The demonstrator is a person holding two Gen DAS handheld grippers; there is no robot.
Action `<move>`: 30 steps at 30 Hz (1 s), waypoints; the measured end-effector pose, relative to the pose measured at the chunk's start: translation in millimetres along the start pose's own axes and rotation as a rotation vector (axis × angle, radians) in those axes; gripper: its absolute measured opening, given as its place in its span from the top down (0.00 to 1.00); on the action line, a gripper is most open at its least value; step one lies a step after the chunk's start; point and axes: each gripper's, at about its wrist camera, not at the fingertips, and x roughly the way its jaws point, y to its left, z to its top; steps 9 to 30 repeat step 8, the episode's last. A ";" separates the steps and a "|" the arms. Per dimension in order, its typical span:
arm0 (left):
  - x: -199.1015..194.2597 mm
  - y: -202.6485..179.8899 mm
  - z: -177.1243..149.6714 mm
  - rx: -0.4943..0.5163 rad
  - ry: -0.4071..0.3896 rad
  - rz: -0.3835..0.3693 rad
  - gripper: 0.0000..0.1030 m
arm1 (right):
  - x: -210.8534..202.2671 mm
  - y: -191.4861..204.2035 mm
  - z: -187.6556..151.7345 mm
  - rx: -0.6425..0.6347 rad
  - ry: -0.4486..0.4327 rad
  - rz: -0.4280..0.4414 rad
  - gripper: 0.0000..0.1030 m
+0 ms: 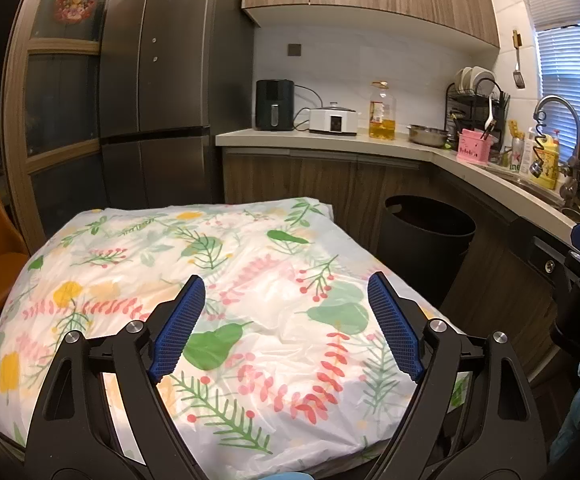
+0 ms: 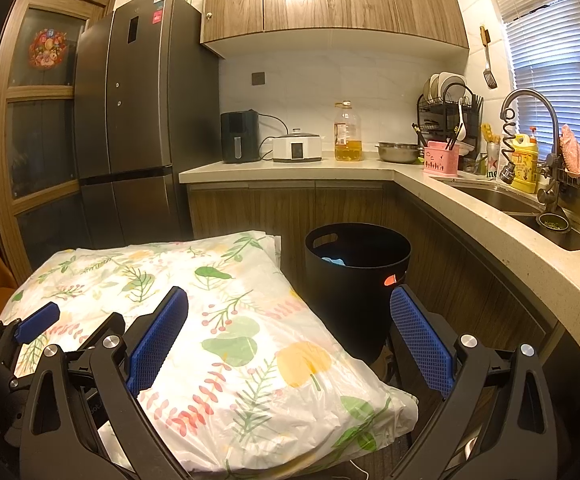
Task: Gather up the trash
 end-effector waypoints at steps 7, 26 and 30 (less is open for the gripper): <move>-1.5 4.7 -0.5 -0.012 -0.003 -0.002 0.08 | -0.4 -4.5 -2.7 0.006 0.000 0.002 0.06; -2.1 5.6 -0.6 -0.015 -0.004 -0.004 0.08 | -0.3 -5.0 -3.4 0.007 0.000 0.003 0.06; -2.1 5.6 -0.6 -0.015 -0.004 -0.004 0.08 | -0.3 -5.0 -3.4 0.007 0.000 0.003 0.06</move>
